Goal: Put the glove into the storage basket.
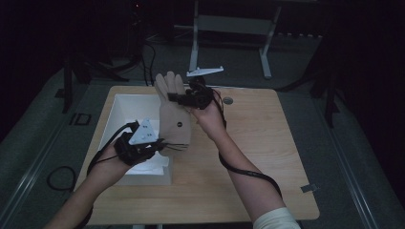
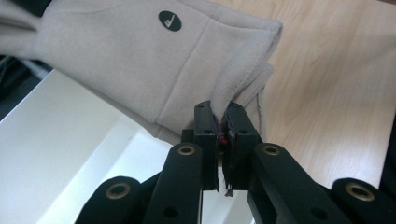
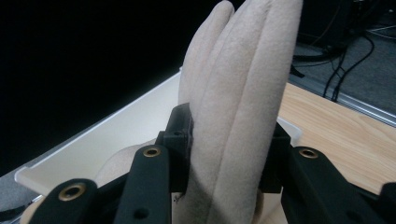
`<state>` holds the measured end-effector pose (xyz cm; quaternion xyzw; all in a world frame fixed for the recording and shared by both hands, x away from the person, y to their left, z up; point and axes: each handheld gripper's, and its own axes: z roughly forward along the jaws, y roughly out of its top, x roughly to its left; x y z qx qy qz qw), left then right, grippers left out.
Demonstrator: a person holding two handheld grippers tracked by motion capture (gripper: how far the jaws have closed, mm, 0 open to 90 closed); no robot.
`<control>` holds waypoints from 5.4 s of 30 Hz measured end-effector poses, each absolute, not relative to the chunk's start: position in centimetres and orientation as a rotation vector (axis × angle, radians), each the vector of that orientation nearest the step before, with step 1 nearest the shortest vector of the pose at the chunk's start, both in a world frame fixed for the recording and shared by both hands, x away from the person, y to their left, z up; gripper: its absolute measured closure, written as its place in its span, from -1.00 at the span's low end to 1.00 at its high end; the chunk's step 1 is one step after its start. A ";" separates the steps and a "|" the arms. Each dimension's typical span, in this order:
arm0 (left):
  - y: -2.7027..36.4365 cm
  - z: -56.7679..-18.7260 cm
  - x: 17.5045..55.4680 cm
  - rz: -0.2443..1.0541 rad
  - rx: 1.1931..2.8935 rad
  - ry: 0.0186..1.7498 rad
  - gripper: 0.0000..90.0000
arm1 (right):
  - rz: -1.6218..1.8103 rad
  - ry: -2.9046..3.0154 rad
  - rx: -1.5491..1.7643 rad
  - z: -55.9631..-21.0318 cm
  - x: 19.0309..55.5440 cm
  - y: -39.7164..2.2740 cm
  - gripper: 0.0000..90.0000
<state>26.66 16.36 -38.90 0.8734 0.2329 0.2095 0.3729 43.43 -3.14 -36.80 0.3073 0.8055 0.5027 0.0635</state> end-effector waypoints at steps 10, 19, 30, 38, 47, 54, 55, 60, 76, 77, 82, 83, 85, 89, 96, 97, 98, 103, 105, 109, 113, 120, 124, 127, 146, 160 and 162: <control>20.2 -39.8 25.6 0.560 2.230 0.687 0.92 | 1.530 2.493 0.901 -37.6 43.5 1.5 0.42; 21.8 -42.1 25.5 0.530 2.230 0.764 0.91 | 1.503 2.548 0.893 -39.7 43.8 4.6 0.42; 22.4 -46.2 25.9 0.499 2.248 0.873 0.91 | 1.388 2.624 0.927 -43.8 44.5 6.1 0.42; 22.6 -47.8 25.9 0.495 2.251 0.900 0.91 | 1.310 2.663 0.918 -45.1 44.4 6.2 0.42; 22.5 -49.2 26.2 0.488 2.254 0.916 0.91 | 1.183 2.718 0.873 -45.3 44.6 6.7 0.39; 22.4 -49.8 26.7 0.419 2.295 0.920 0.70 | 1.171 2.700 0.877 -45.3 44.8 6.9 -0.01; 22.2 -49.8 26.7 0.403 2.299 0.917 0.57 | 1.163 2.665 0.872 -45.1 44.7 6.8 -0.08; 22.0 -49.8 26.8 0.408 2.279 0.938 0.20 | 1.205 2.604 0.895 -44.1 45.2 5.7 -0.24; 21.0 -47.4 26.2 0.403 2.037 0.986 -0.67 | 1.327 2.674 0.784 -42.8 43.8 2.9 -0.66; 21.0 -47.1 26.2 0.396 2.016 0.982 -0.67 | 1.329 2.674 0.778 -42.7 43.7 2.7 -0.66; 20.3 -45.7 25.6 0.398 1.953 0.933 -0.67 | 1.357 2.667 0.740 -42.3 42.8 1.3 -0.66; 20.0 -45.5 25.4 0.410 1.952 0.921 -0.67 | 1.363 2.663 0.731 -42.2 42.7 0.9 -0.66; 19.4 -45.1 25.2 0.421 1.944 0.897 -0.67 | 1.368 2.653 0.722 -41.9 42.3 0.1 -0.66; 18.3 -44.6 25.0 0.394 1.937 0.860 -0.67 | 1.385 2.633 0.715 -41.4 41.6 -1.8 -0.66; 16.6 -43.7 25.0 0.395 1.930 0.806 -0.67 | 1.377 2.625 0.720 -41.7 40.7 -5.2 -0.66; 16.4 -43.5 25.0 0.399 1.929 0.798 -0.67 | 1.378 2.623 0.719 -41.8 40.7 -5.6 -0.66; 16.1 -43.4 25.0 0.394 1.928 0.790 -0.67 | 1.376 2.620 0.725 -41.9 40.6 -6.1 -0.66; 14.5 -43.1 24.9 0.375 1.934 0.749 -0.67 | 1.385 2.605 0.745 -42.4 40.2 -8.3 -0.66; 13.9 -43.1 24.9 0.367 1.935 0.727 -0.67 | 1.383 2.604 0.753 -42.6 40.0 -9.0 -0.66; 12.7 -43.0 24.8 0.353 1.944 0.694 -0.67 | 1.375 2.596 0.770 -43.0 39.8 -10.6 -0.66; 11.3 -42.9 24.6 0.341 1.956 0.657 -0.67 | 1.382 2.581 0.787 -43.4 39.5 -12.2 -0.66; 8.6 -43.4 24.6 0.298 1.987 0.598 -0.67 | 1.378 2.572 0.812 -44.5 38.9 -14.6 -0.65; 7.0 -44.1 24.7 0.267 2.009 0.570 -0.67 | 1.373 2.570 0.830 -45.3 38.6 -15.8 -0.66; 6.0 -44.7 24.8 0.244 2.022 0.552 -0.67 | 1.369 2.571 0.848 -46.0 38.5 -16.7 -0.66; 2.5 -51.1 25.0 0.131 2.061 0.517 -0.67 | 1.291 2.665 0.898 -52.5 37.5 -19.2 -0.69; 2.0 -54.1 24.9 0.064 2.096 0.516 -0.67 | 1.261 2.693 0.947 -55.6 37.1 -20.2 -0.67; 2.0 -54.0 24.9 0.062 2.085 0.519 -0.67 | 1.265 2.691 0.945 -55.6 37.1 -20.2 -0.67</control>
